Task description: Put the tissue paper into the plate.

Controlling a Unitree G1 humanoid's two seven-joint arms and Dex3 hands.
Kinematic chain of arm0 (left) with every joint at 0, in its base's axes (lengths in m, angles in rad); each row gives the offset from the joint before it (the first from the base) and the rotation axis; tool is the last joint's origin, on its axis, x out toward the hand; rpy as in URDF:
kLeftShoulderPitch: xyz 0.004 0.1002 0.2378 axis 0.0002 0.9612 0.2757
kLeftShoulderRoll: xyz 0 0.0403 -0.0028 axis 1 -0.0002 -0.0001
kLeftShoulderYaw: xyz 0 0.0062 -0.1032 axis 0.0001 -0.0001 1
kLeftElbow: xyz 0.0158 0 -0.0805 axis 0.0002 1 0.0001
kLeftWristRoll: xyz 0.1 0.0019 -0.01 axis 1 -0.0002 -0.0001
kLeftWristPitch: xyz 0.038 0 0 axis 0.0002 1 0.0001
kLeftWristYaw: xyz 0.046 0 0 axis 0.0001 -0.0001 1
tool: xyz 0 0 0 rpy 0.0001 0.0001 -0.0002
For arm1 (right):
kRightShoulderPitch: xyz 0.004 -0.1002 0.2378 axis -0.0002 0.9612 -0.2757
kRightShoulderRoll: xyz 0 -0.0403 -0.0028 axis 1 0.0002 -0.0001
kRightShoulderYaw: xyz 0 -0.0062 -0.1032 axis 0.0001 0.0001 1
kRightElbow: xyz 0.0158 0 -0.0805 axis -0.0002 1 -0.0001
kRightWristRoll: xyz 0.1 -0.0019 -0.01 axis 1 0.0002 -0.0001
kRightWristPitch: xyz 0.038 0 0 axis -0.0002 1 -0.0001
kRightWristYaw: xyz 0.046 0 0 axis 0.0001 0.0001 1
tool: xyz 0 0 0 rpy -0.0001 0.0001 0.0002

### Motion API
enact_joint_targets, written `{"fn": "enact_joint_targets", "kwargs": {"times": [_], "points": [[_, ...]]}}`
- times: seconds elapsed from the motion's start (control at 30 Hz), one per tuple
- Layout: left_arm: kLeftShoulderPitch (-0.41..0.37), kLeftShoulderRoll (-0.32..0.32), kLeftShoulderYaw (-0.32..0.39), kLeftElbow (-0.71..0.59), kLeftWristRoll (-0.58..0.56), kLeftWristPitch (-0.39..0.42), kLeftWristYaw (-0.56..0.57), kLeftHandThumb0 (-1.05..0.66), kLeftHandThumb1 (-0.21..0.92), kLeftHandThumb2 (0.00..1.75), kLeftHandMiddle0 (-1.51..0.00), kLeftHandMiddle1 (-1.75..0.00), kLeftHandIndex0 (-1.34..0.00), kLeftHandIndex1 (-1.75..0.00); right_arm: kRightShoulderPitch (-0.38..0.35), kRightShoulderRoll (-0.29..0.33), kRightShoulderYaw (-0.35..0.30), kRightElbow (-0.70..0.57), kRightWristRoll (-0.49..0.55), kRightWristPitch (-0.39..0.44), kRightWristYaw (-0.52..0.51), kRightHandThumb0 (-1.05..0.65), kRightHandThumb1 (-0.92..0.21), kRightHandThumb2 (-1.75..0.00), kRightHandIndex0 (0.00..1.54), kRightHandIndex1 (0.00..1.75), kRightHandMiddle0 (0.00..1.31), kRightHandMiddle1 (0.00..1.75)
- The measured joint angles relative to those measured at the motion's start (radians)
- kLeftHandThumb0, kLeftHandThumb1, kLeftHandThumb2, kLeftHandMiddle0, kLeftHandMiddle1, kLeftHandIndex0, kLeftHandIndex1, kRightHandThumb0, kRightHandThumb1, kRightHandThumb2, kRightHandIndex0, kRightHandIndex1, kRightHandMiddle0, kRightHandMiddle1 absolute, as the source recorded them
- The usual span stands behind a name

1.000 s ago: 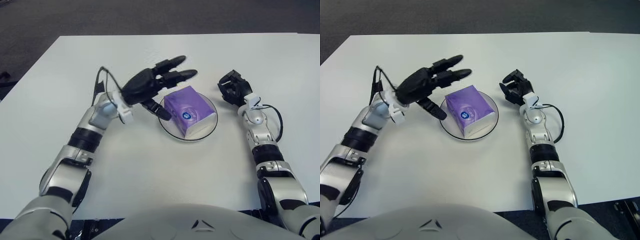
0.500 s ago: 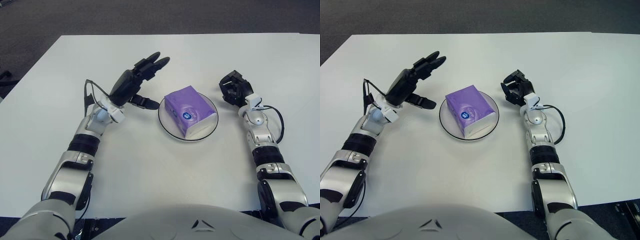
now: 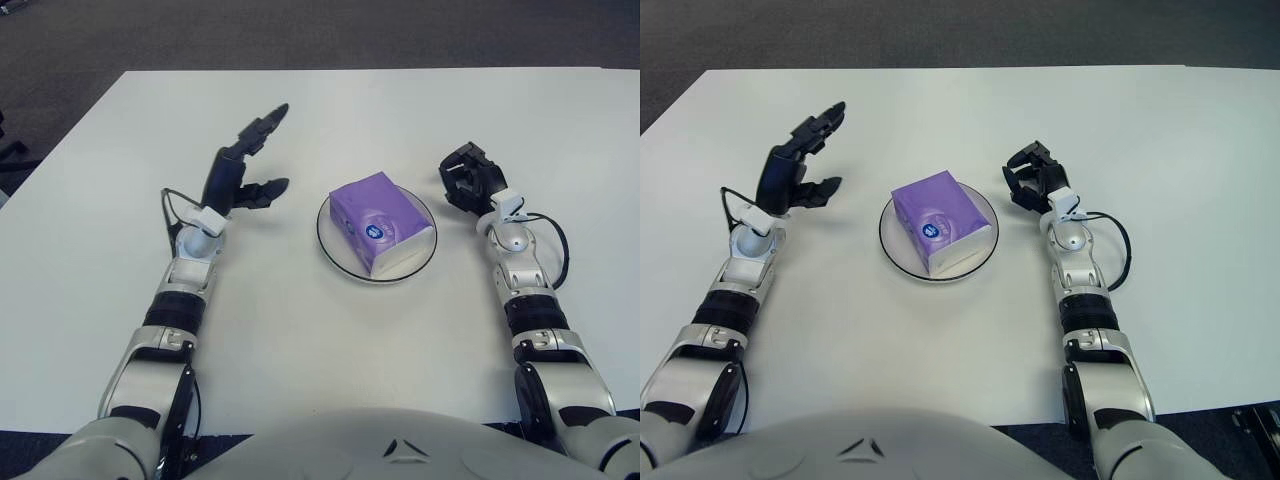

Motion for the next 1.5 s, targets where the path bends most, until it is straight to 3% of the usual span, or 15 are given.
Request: {"fn": "enact_joint_targets", "kwargs": {"times": [0.27,0.3,0.37,0.4,0.5,0.57,0.7,0.8,1.17,1.5], "points": [[0.034,-0.029,0.044,-0.025,-0.089,0.130,-0.023,-0.39,0.92,0.44,-0.93,-0.09,-0.70,-0.14,0.000,0.001,0.003,-0.006,0.000,0.008,0.000,-0.37,-0.77,-0.67,0.66,1.70,0.34,1.69],[0.040,-0.032,0.051,-0.036,-0.104,0.148,-0.026,-0.38,0.92,0.43,-0.96,-0.10,-0.56,-0.67,0.000,0.001,0.004,-0.007,0.000,0.008,0.000,-0.37,-0.77,-0.67,0.66,1.70,0.34,1.69],[0.053,-0.040,0.062,-0.062,-0.132,0.182,-0.031,-0.36,0.92,0.43,-0.98,-0.11,-0.42,-1.14,0.000,0.001,0.004,-0.007,0.000,0.009,-0.001,-0.37,-0.77,-0.67,0.66,1.70,0.34,1.69],[0.058,-0.043,0.067,-0.073,-0.144,0.198,-0.032,-0.36,0.92,0.42,-1.01,-0.12,-0.40,-1.24,0.000,0.001,0.004,-0.008,0.000,0.010,-0.001,-0.37,-0.77,-0.67,0.66,1.70,0.34,1.69],[0.078,-0.062,0.090,-0.108,-0.199,0.276,-0.036,-0.35,0.92,0.41,-0.92,-0.67,-0.35,-1.49,0.001,0.001,0.004,-0.008,0.000,0.012,-0.002,-0.37,-0.77,-0.67,0.66,1.70,0.34,1.69],[0.088,-0.077,0.106,-0.127,-0.227,0.346,-0.033,-0.35,0.92,0.44,-0.81,-1.16,-0.30,-1.61,0.002,0.001,0.004,-0.009,-0.001,0.014,-0.003,-0.37,-0.77,-0.67,0.66,1.70,0.34,1.69],[0.102,-0.090,0.127,-0.155,-0.249,0.473,-0.007,-0.35,0.92,0.48,-0.74,-1.53,-0.24,-1.70,0.004,0.001,0.005,-0.012,-0.001,0.018,-0.004,-0.37,-0.77,-0.67,0.66,1.71,0.34,1.69],[0.109,-0.100,0.137,-0.172,-0.249,0.558,0.025,-0.35,0.92,0.49,-0.76,-1.67,-0.23,-1.72,0.005,0.001,0.005,-0.015,-0.001,0.021,-0.006,-0.37,-0.77,-0.67,0.66,1.71,0.34,1.69],[0.103,-0.107,0.137,-0.166,-0.141,0.732,0.146,-0.35,0.92,0.41,-0.86,-1.74,-0.32,-1.64,0.012,0.001,0.004,-0.032,-0.001,0.033,-0.011,-0.37,-0.78,-0.67,0.66,1.71,0.34,1.69],[0.110,-0.121,0.132,-0.199,-0.104,0.769,0.157,-0.36,0.92,0.38,-0.86,-1.75,-0.34,-1.61,0.021,0.000,0.004,-0.049,-0.001,0.042,-0.020,-0.37,-0.78,-0.66,0.66,1.71,0.34,1.69]]}}
